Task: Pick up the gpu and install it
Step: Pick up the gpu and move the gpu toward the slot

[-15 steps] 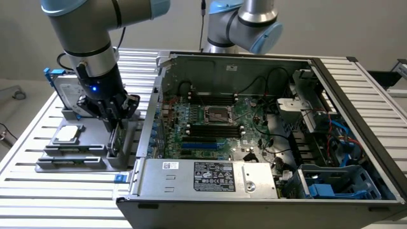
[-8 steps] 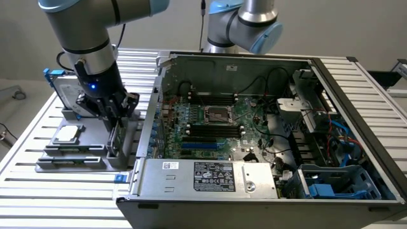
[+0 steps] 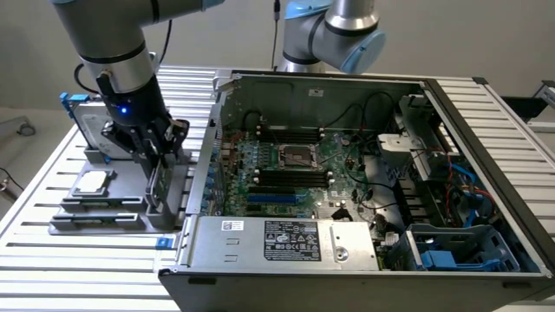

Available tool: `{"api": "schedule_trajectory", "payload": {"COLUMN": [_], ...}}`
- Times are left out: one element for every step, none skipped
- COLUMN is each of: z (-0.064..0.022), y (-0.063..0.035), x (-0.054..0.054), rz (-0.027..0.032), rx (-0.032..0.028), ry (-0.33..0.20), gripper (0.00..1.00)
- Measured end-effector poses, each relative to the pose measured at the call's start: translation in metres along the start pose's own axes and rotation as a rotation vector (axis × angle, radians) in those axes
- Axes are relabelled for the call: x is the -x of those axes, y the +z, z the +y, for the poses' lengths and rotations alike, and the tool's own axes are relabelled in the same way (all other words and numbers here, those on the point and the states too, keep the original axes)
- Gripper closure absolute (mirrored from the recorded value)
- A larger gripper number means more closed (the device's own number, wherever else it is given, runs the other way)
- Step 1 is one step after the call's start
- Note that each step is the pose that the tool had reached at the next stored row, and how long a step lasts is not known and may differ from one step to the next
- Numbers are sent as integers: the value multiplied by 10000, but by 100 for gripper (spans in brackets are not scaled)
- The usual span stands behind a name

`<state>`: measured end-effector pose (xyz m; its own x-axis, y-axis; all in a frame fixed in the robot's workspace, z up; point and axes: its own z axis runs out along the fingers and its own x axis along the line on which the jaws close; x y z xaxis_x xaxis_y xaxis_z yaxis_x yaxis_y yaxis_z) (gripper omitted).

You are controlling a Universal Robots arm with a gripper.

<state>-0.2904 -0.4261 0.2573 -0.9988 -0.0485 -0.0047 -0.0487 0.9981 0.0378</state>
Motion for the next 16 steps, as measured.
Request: {"api": "schedule_trajectory", "payload": {"z": [1,2,2,3,4,5,7,8,9,10,12,14,16,18,19,19], "y": [-19,-41,-65,-88,-112,-141,-168,-198,-231,-267,-309,-358,-403,-446,-491,-536], "x": [0,0,-1,-1,-1,-2,-3,-3,-4,-4,-4,-4,-4,-4,-4,-3], "rz": [-21,-35,-44,-56,-65,-69,-75,-79,-83,-83,-85,-84,-84,-85,-83,-85], "rx": [6,11,16,24,31,38,46,54,58,61,63,64,66,67,66,67], "ry": [-1,-2,-2,-3,-3,-3,-3,-3,-3,-3,-3,-3,-2,-2,-2,-3], "gripper": [73,73,73,73,73,73,73,73,73,73,73,73,73,73,73,73]}}
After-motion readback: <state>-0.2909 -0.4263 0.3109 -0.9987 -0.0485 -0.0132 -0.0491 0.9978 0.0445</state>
